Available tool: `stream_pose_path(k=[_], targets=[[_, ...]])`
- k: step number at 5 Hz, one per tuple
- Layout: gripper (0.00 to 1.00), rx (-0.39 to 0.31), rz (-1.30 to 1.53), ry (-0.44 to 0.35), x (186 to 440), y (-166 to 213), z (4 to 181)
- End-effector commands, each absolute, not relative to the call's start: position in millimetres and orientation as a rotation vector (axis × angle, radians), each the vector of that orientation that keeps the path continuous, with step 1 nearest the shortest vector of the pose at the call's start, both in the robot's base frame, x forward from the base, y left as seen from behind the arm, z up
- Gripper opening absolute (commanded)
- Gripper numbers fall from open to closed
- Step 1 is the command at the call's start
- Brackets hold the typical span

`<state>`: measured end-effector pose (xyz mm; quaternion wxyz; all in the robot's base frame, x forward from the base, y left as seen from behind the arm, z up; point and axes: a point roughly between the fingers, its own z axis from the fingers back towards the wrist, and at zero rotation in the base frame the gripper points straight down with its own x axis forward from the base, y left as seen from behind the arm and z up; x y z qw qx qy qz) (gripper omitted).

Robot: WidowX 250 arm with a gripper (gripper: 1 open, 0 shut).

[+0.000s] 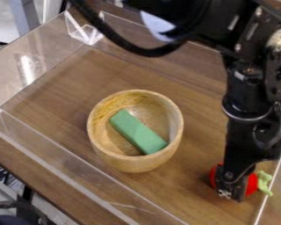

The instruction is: Move the red fruit to the right

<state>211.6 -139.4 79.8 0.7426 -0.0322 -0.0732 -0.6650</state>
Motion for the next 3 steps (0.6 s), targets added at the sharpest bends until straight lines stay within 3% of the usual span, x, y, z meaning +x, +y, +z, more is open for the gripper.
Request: stream_pose_path(k=[1, 3], targets=[[1.0, -0.06, -1.508, -0.222, 214, -145, 91.1], [1.0, -0.069, -1.573, -0.247, 220, -143, 101.6]])
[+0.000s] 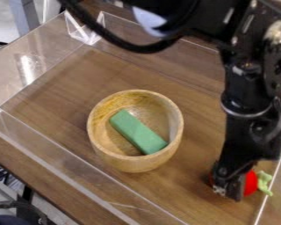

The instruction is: Move the red fruit to the right

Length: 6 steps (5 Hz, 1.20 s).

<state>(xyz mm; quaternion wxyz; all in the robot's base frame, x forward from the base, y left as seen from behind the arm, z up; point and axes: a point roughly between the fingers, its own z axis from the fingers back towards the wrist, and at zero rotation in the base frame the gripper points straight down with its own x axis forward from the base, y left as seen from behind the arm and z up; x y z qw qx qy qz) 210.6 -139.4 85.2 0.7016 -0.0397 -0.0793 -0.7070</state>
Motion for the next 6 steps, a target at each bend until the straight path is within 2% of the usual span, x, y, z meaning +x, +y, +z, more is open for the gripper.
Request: stream_pose_path(k=[1, 2, 3, 5, 6], targets=[[1.0, -0.072, -1.608, -0.26, 223, -142, 108.4], [1.0, -0.067, -1.594, -0.273, 224, -135, 111.7], [1.0, -0.069, -1.595, -0.275, 227, -131, 104.5], [1.0, -0.096, -1.73, -0.269, 231, -157, 79.4], [1.0, -0.089, -1.729, -0.292, 227, -149, 95.0]])
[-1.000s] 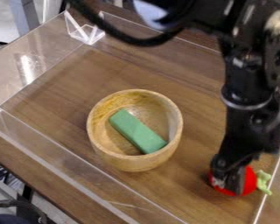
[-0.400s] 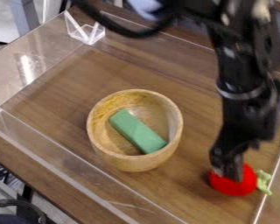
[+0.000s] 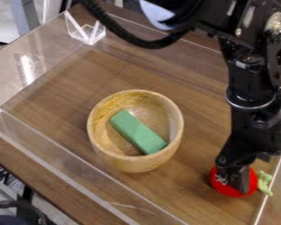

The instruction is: Move the red fruit to the right

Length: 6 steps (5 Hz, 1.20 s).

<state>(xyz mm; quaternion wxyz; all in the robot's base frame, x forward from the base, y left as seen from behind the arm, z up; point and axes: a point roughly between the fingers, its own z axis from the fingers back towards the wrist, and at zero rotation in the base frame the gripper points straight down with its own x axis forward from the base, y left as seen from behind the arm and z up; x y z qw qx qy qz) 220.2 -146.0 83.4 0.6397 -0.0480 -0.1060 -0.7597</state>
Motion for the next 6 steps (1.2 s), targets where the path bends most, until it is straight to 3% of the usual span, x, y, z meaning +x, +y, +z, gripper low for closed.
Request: stream_pose_path(k=[1, 3, 4, 5, 6], targets=[[0.0, -0.097, -1.71, -0.295, 233, -148, 89.7], [0.0, -0.024, -1.748, -0.215, 263, -133, 128.8], [0.0, 0.005, -1.775, -0.22, 276, -117, 136.1], [0.0, -0.002, -1.764, -0.226, 267, -134, 129.7], [1.0, -0.011, -1.77, -0.235, 255, -149, 123.7]])
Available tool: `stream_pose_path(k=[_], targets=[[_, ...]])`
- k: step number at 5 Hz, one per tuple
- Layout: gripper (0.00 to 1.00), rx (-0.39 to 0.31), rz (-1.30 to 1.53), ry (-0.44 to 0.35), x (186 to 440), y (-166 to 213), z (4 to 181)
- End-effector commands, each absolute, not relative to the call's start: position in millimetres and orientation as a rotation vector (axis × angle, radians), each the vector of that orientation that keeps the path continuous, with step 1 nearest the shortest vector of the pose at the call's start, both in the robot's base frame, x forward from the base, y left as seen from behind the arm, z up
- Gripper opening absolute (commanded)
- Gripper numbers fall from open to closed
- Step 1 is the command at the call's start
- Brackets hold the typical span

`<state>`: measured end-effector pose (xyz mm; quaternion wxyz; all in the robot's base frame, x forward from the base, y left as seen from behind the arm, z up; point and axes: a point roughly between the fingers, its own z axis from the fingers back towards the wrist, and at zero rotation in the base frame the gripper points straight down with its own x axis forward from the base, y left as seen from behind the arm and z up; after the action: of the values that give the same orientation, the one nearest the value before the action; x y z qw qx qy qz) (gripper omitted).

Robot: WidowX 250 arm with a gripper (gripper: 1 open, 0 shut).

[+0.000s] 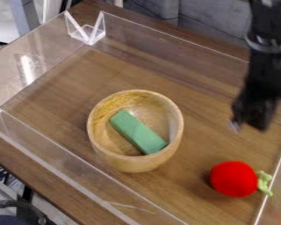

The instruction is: Move the red fruit to the right

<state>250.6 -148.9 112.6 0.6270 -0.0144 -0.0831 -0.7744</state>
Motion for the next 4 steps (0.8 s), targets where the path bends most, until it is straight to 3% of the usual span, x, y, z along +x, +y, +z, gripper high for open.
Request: stream_pose_path(k=[1, 2, 3, 4], targets=[[0.0, -0.006, -1.732, -0.238, 251.9, -153.3, 123.1], [0.0, 0.001, -1.694, -0.236, 249.1, -155.0, 125.1], [1.0, -0.013, -1.734, -0.238, 246.8, -155.4, 118.9], [0.0, -0.005, -1.768, -0.233, 244.3, -154.9, 121.6]])
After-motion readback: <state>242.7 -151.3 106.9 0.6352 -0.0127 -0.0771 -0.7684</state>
